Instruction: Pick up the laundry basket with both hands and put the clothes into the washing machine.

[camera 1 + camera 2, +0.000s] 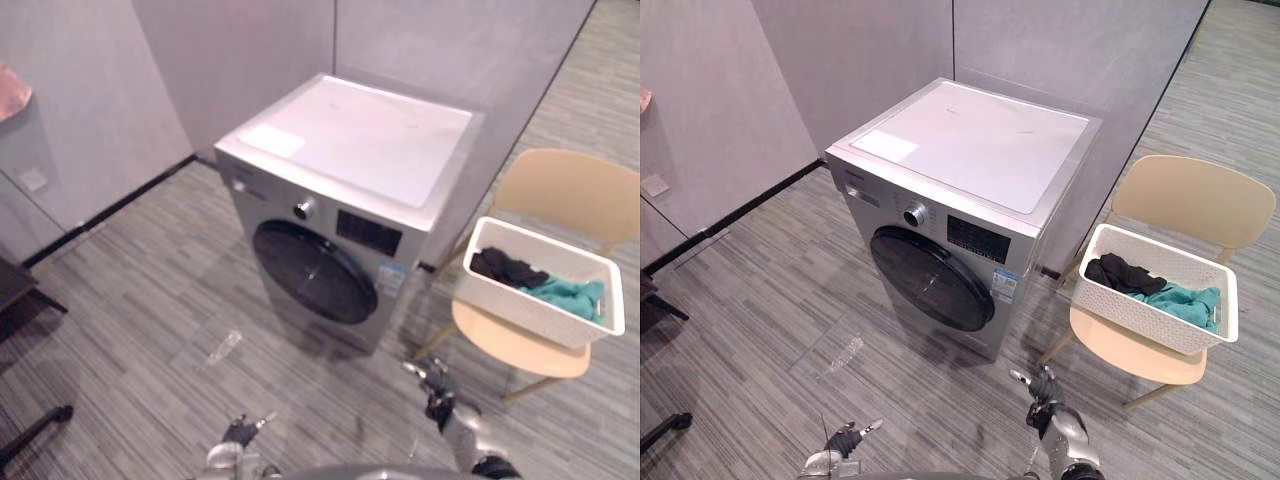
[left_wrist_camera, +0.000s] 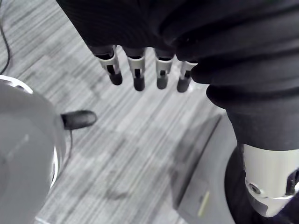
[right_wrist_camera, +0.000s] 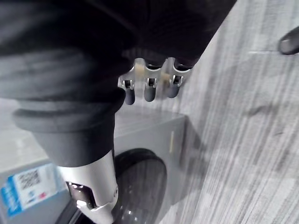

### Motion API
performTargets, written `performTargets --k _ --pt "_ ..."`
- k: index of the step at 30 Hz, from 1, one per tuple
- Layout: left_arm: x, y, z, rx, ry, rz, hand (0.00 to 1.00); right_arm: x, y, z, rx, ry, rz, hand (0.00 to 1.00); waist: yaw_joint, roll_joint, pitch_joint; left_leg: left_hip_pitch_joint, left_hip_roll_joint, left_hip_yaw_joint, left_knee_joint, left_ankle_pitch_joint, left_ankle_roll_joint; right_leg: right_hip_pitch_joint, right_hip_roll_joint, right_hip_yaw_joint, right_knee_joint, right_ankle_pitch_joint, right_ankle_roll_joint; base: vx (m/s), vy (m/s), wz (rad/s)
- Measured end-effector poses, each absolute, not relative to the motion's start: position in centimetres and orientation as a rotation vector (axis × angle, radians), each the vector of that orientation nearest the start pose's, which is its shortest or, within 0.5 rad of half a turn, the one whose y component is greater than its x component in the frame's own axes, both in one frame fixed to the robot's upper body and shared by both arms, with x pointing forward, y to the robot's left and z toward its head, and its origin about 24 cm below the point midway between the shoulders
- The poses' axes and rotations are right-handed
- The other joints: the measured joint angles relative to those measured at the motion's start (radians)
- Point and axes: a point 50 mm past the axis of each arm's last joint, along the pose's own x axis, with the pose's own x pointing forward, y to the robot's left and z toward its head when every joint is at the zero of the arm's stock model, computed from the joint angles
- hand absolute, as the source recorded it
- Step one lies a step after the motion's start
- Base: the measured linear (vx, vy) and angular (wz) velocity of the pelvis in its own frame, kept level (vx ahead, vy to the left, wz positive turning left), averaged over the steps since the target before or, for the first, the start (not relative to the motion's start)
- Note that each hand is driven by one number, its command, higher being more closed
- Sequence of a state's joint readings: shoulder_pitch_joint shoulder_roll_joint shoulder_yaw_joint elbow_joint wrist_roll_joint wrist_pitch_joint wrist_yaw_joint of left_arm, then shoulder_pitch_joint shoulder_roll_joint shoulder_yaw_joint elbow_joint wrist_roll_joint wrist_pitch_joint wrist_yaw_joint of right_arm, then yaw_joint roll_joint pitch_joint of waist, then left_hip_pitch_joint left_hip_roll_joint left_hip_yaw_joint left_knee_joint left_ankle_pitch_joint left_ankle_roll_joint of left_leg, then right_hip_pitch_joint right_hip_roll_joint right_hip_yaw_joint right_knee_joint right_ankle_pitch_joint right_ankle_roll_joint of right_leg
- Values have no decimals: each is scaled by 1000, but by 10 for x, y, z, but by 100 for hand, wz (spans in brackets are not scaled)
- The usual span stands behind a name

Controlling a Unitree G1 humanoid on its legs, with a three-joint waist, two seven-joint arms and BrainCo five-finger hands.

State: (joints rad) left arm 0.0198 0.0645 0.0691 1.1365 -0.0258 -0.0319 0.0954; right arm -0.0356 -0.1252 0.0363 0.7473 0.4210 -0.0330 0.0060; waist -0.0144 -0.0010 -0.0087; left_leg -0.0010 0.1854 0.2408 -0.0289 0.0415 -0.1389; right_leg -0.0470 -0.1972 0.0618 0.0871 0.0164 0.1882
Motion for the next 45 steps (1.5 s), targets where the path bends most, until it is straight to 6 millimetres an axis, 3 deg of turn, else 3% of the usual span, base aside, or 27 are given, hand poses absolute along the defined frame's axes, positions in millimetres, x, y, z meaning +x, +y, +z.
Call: performTargets --k 3,5,8,9,13,16,18,19,21,22,24,30,38,42,44,45 --pt "104 190 -163 55 1114 206 0 217 -172 -83 235 556 -52 0 5 -23 9 -3 -3 -29 -61 57 -9 10 0 -63 -41 -5 -6 -145 -92 23" --pt "107 194 -161 66 1105 209 0 236 -165 -66 203 484 1 0 9 -38 28 -29 -9 -53 -73 78 -18 8 -8 -99 -56 -47 -7 -215 -96 25" --pt "111 188 -161 72 1094 183 0 254 -176 -49 129 416 11 0 12 -15 64 -71 -6 -105 -73 93 -22 2 2 -129 -51 -52 -8 -281 -62 43" --pt "115 187 -159 75 1077 175 0 267 -177 -35 99 363 35 0 26 6 74 -112 -6 -130 -73 93 -22 -25 8 -136 -50 -52 -8 -247 -18 43" --pt "128 188 -154 78 1023 181 0 306 -171 7 60 208 83 0 45 16 144 -190 -9 -160 -67 102 -14 -81 16 -138 -62 -45 -6 -145 6 28" --pt "146 194 -146 101 957 192 0 327 -160 32 52 133 120 0 60 -15 213 -215 -15 -161 -69 102 -14 -84 12 -138 -79 -24 -4 -79 14 23" --pt "152 194 -142 103 930 191 0 343 -161 51 31 89 107 0 60 -13 236 -235 -19 -163 -67 128 -15 -100 10 -136 -84 2 -2 -16 3 13" --pt "156 193 -140 101 911 190 0 363 -171 82 -4 18 66 0 67 -1 255 -256 -20 -163 -72 165 -13 -120 11 -119 -86 25 -2 1 5 -17" --pt "162 193 -138 108 894 195 0 373 -184 107 -21 -49 9 0 80 5 271 -266 -20 -163 -71 190 -10 -135 11 -109 -89 39 -4 37 1 -21" --pt "168 194 -135 113 878 205 0 379 -203 134 -40 -122 -70 0 82 8 299 -269 -23 -163 -68 201 4 -138 9 -107 -91 44 -4 44 -6 -7" --pt "171 195 -133 115 865 224 0 383 -222 154 -66 -165 -142 0 82 5 311 -279 -24 -163 -67 205 7 -149 9 -107 -89 45 -4 60 -19 -2" --pt "181 194 -127 109 816 241 0 388 -214 173 -115 -215 -118 0 77 6 352 -297 -22 -168 -74 208 7 -173 10 -107 -78 45 -5 -17 -20 0" --pt "201 192 -112 77 710 243 0 408 -211 223 -111 -277 -161 0 88 6 430 -377 -18 -190 -74 211 -1 -241 18 -116 -78 66 -5 -124 -17 5" --pt "211 186 -107 83 682 220 0 411 -209 221 -94 -258 -171 0 113 6 438 -403 -19 -206 -74 216 -8 -261 20 -121 -81 70 -3 -54 -41 4" --pt "211 183 -107 96 681 210 0 414 -182 210 -29 -241 -149 0 111 3 440 -407 -18 -213 -74 228 -10 -260 21 -129 -86 75 -3 12 -65 1" --pt "211 183 -107 97 680 214 0 413 -180 209 -13 -241 -157 0 110 3 440 -407 -18 -213 -74 231 -7 -258 21 -131 -87 76 -3 46 -81 0"
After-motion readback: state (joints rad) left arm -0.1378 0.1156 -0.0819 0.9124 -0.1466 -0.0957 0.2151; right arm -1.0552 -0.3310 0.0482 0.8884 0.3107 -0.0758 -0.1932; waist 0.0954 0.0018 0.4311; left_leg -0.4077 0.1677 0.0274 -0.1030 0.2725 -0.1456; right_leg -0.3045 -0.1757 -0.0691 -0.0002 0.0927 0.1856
